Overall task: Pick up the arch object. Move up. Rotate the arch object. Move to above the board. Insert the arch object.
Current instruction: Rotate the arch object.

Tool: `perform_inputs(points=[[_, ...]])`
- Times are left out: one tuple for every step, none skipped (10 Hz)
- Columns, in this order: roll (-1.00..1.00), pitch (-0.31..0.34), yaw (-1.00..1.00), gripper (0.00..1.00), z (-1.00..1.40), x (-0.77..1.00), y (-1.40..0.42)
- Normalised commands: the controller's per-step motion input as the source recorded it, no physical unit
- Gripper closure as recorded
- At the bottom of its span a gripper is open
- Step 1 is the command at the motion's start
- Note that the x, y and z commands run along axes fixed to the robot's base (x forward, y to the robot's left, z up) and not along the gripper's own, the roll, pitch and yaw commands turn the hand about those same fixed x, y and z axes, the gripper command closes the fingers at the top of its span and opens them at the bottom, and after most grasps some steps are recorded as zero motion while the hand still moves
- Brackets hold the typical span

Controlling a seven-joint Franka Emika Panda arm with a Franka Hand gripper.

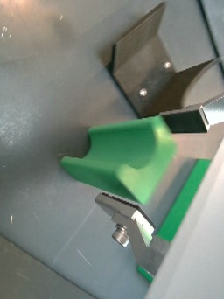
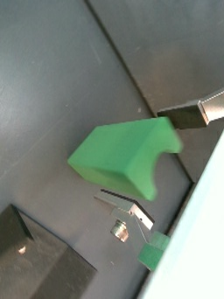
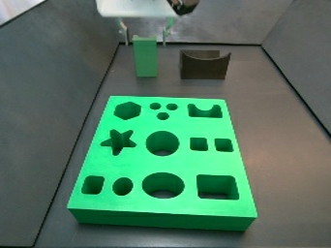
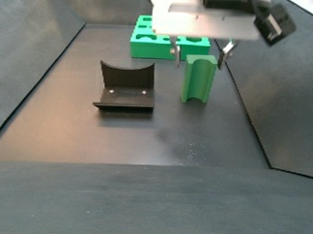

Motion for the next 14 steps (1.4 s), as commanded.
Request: perform_inputs(points=[[0.03,0.039,-0.04,0.0,0.8,-0.03,0.0],[0.03,0.056,-0.04,0.0,0.58,-0.01,0.0],[0.02,0.061,-0.03,0.0,0.41,-0.01,0.0],[0.0,0.005,1.0,0.0,0.0,0.0,0.08],[0.0,0.006,1.0,0.0,-0.11,0.01,0.08],[0.0,0.005,1.0,0.0,-0.14,0.04,0.05],[0.0,0.004,1.0,0.0,-0.07,0.03,0.03],[0.0,0.004,1.0,0.0,-0.04,0.03,0.02],[0.0,0.004,1.0,0.0,-0.04,0.03,0.01],[0.0,0.004,1.0,0.0,-0.04,0.03,0.01],[0.0,0.004,1.0,0.0,-0.04,0.03,0.01],[0.0,0.004,1.0,0.0,-0.03,0.03,0.01],[0.0,0.004,1.0,0.0,-0.03,0.03,0.01],[0.0,0.005,1.0,0.0,-0.03,0.03,0.01]])
